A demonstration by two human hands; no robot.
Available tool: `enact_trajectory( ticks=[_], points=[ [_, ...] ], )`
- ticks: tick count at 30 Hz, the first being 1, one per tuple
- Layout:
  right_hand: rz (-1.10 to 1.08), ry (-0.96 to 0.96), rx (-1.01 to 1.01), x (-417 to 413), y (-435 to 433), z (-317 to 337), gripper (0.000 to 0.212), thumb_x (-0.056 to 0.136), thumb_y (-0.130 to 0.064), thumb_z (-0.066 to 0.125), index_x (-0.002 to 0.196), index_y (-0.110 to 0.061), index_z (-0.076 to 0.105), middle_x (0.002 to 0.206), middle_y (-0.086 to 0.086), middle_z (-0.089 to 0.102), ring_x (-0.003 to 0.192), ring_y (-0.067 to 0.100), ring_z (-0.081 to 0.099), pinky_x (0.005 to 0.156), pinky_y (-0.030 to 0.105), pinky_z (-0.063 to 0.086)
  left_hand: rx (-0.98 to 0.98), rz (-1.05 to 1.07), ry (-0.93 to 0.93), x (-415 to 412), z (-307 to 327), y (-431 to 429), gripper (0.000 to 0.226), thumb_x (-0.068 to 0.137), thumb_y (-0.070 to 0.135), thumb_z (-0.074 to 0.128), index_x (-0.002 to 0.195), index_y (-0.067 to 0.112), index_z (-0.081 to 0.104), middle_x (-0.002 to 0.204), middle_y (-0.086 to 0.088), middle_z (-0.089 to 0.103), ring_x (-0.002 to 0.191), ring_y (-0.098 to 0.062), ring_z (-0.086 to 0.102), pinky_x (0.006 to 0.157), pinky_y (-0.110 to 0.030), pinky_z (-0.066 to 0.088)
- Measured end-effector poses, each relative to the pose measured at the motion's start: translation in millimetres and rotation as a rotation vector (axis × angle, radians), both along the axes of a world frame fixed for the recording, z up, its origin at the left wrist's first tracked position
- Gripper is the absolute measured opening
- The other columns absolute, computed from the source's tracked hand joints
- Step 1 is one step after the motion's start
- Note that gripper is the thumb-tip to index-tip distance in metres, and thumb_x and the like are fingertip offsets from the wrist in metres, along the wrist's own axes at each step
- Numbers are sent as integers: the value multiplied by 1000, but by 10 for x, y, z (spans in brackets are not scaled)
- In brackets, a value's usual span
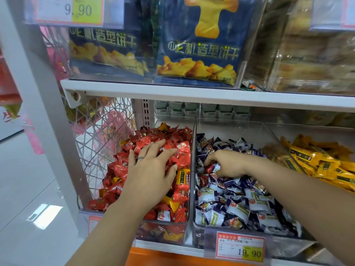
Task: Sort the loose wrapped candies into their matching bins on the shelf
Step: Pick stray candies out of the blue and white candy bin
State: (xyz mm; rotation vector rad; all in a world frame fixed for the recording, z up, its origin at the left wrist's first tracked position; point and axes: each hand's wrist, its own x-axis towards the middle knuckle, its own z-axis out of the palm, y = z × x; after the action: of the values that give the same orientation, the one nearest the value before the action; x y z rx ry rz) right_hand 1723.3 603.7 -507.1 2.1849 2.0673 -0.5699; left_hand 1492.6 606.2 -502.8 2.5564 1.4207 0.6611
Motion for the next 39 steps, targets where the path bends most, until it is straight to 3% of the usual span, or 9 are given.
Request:
enact_trajectory(
  ticks=[6,12,15,19,22,26,33,36,39],
  points=[
    [3,-44,-4,-29,35,-43,45,84,-17,68,127,-22,54,128,4,54,109,24,56,92,32,47,2,-1,0,-7,-6,-5,45,96,43,43,141,43,34,155,15,17,144,-12,9,116,-50,-2],
    [58,-125,59,-92,69,-53,39,80,-23,73,116,-18,62,113,4,58,99,21,53,74,25,40,-2,-1,7,-8,-4,-4,46,96,44,42,141,43,33,155,14,16,144,-12,9,117,-51,0],
    [72,-46,64,-69,59,-28,33,80,-23,73,111,-20,66,112,0,61,100,18,56,80,27,45,-1,-2,7,-6,-3,2,45,96,44,43,141,43,34,155,14,16,144,-12,9,116,-51,-1],
    [62,137,63,-51,-2,85,16,80,-19,74,94,-22,66,100,-5,64,85,8,59,69,18,43,4,0,-2,-7,-10,6,45,96,43,43,140,43,35,154,15,17,144,-11,10,116,-50,-1],
    [76,166,15,-83,-42,101,17,82,-19,72,97,-19,65,108,-1,64,85,12,60,64,15,46,1,3,4,-5,-7,1,45,96,43,43,140,44,35,154,15,17,144,-11,9,116,-50,-1],
    [110,39,7,-160,-7,-37,26,81,-27,73,104,-18,65,109,0,61,99,18,57,85,32,49,1,6,9,2,0,-7,45,96,44,42,140,44,34,155,15,16,144,-11,9,116,-50,-1],
    [89,32,82,-190,4,-60,23,77,-28,75,94,-22,61,86,-7,57,84,18,57,74,30,48,-1,4,5,-4,10,-8,46,96,44,42,141,44,33,154,16,16,144,-11,8,116,-50,-2],
    [32,155,173,-171,-77,85,17,77,-25,76,87,-21,62,90,-4,65,86,16,62,79,33,52,-2,-1,-3,-6,9,-8,46,96,44,42,141,44,33,154,15,15,144,-11,8,116,-49,-2],
    [-49,267,328,-159,-227,313,12,80,-22,73,84,-21,62,85,-8,65,76,9,62,68,22,50,0,-9,-26,-20,20,-15,45,96,44,42,140,44,34,154,16,16,144,-10,8,116,-48,-3]
  ],
)
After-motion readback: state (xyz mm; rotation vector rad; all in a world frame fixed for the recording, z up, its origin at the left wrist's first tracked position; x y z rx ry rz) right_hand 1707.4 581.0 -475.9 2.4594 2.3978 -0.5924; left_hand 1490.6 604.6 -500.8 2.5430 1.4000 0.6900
